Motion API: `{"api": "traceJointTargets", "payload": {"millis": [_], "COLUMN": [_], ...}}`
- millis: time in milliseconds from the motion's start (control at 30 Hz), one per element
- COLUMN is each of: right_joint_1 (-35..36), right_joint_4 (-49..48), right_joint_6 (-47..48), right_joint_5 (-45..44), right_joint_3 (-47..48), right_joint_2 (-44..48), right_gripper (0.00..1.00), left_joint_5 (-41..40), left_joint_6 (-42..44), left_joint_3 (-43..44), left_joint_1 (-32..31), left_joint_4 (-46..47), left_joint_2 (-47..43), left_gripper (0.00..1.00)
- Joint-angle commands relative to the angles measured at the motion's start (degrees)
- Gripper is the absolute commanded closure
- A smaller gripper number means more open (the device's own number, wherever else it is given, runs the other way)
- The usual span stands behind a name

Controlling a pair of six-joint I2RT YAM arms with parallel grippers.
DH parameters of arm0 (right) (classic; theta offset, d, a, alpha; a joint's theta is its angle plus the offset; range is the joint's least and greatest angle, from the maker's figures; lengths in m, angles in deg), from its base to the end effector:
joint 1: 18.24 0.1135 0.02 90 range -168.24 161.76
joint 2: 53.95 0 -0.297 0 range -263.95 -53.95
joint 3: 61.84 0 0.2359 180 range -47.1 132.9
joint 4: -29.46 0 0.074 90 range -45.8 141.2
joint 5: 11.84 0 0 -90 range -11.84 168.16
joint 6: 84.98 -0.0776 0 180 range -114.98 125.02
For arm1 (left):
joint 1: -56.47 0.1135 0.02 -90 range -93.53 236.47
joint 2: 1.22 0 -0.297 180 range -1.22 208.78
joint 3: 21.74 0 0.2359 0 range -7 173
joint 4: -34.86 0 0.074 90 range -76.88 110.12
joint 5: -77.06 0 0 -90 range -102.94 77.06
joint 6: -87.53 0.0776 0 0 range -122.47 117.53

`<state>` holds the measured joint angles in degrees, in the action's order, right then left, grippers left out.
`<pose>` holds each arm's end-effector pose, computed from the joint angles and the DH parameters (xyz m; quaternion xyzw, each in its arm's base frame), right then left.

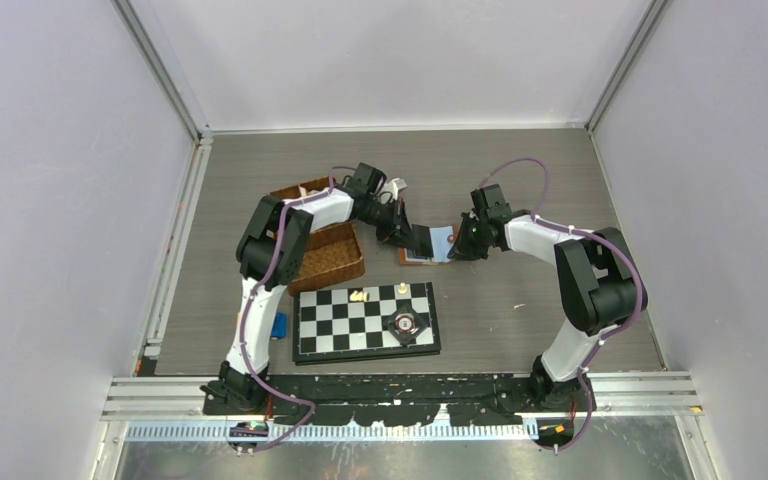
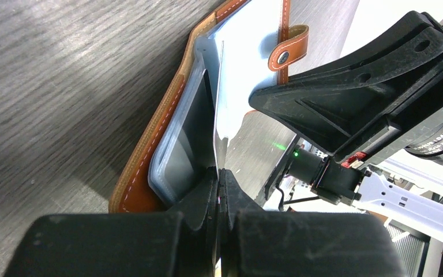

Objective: Put the credit cards into the card holder
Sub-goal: Insert the credit card into the card holder.

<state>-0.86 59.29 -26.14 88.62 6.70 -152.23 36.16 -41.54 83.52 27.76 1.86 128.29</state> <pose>0.3238 0.1161 0.1608 0.0915 0.9569 0.1876 0.2021 0.4030 -0.2876 0.1408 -0.0379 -0.8797 0.4739 0.0094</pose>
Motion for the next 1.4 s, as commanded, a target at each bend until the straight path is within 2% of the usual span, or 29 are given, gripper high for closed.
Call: {"api": "traceJointTargets", "payload": {"millis": [0, 600, 1367], "right_joint_1": [-0.2, -0.2, -0.2], "right_joint_4": [1.7, 1.9, 2.4], "right_joint_6": [0.6, 0.7, 0.7], "right_joint_5": [-3.9, -3.9, -4.6], "right_joint_3": [0.5, 0.6, 0.9], "right_joint_2": [-1.6, -1.5, -1.8], "right_gripper": [0.99, 0.99, 0.99], "left_joint_5": [-0.3, -0.6, -0.1], "left_joint_6": [-0.5, -0.4, 1.0], "left_joint_3": [0.3, 1.8, 0.3], "left_joint_1": [0.2, 0.2, 1.1], "left_joint_4": [0.9, -0.5, -3.3], "left_joint_2": [0.9, 4.6, 4.0], "left_gripper": [1.0, 1.0, 1.0]}}
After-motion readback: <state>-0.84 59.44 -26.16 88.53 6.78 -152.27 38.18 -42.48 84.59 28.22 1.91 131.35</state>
